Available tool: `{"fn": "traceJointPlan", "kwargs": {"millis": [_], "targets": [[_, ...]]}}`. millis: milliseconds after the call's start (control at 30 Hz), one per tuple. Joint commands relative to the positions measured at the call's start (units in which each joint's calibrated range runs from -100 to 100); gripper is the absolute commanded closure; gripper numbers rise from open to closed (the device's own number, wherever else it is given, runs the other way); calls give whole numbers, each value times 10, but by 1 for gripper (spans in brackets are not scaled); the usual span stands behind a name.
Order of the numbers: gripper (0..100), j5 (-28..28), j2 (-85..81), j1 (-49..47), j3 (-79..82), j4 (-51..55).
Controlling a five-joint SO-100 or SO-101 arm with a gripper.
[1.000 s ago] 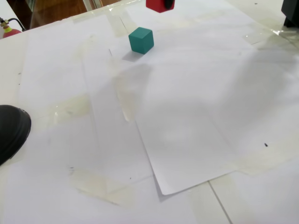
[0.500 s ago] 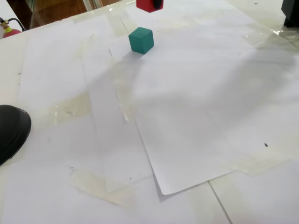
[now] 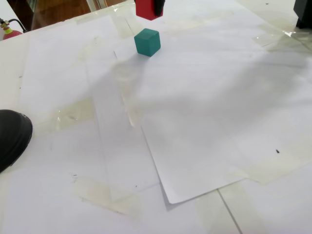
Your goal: Put the red cube on the top of the blue cube.
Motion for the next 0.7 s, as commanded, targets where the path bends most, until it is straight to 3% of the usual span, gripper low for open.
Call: {"fn": "traceJointPlan", "kwargs": {"millis": [0, 667], "targets": [[86, 11, 4, 0, -51, -20], [86, 8, 59, -11, -78, -40]]}}
